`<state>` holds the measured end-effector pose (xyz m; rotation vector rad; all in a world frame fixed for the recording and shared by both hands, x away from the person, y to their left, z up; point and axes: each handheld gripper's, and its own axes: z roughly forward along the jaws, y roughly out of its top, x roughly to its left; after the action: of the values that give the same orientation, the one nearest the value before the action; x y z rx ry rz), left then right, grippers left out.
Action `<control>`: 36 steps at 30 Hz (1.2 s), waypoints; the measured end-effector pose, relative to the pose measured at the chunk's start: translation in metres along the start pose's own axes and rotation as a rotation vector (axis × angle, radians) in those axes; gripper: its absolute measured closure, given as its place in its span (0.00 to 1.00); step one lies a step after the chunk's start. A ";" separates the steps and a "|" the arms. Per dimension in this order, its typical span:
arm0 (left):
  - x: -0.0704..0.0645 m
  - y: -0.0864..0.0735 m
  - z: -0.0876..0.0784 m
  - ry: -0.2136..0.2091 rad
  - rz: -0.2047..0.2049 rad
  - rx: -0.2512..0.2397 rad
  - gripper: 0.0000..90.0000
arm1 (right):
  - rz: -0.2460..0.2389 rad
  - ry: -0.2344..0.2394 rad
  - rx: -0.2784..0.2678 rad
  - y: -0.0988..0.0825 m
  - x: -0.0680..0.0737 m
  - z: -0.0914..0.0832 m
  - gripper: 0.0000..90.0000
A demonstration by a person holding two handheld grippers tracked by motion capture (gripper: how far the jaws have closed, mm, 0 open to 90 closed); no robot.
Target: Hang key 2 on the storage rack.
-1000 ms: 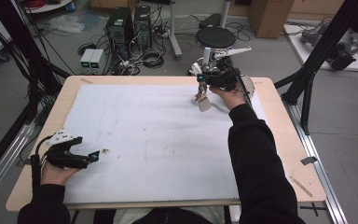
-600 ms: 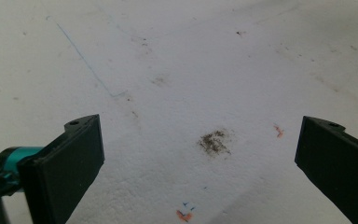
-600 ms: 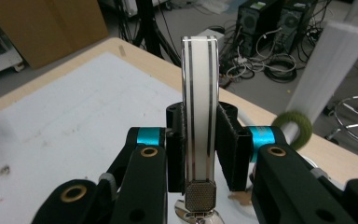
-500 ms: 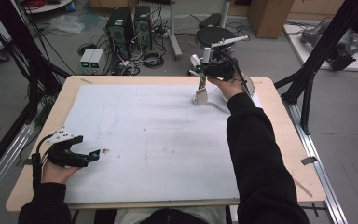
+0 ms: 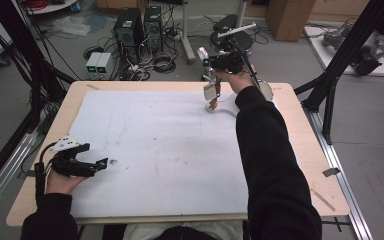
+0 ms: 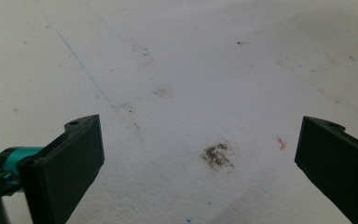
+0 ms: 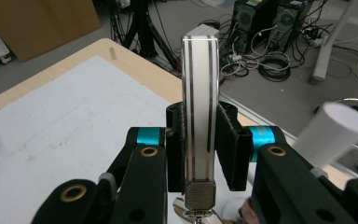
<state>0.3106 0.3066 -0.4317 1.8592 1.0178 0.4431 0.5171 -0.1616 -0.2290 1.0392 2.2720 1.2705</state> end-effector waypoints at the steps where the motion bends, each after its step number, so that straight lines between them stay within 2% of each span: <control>1: 0.000 0.001 0.000 -0.001 0.004 -0.005 0.02 | 0.004 0.000 -0.001 0.006 0.001 0.005 0.83; 7: 0.001 0.001 0.001 -0.006 0.001 -0.012 0.02 | 0.027 -0.009 -0.019 0.018 0.000 0.019 0.83; 19: 0.001 0.001 -0.001 -0.004 -0.001 -0.014 0.02 | 0.090 -0.044 -0.022 0.019 -0.011 0.041 0.83; 28: 0.001 0.001 -0.001 -0.004 -0.002 -0.013 0.02 | 0.075 -0.054 -0.013 0.018 -0.010 0.054 0.83; 36: 0.002 0.001 -0.001 -0.002 -0.002 -0.009 0.02 | 0.074 -0.089 -0.011 0.018 -0.012 0.058 0.83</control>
<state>0.3114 0.3089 -0.4309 1.8498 1.0143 0.4435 0.5668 -0.1302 -0.2463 1.1623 2.1762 1.2383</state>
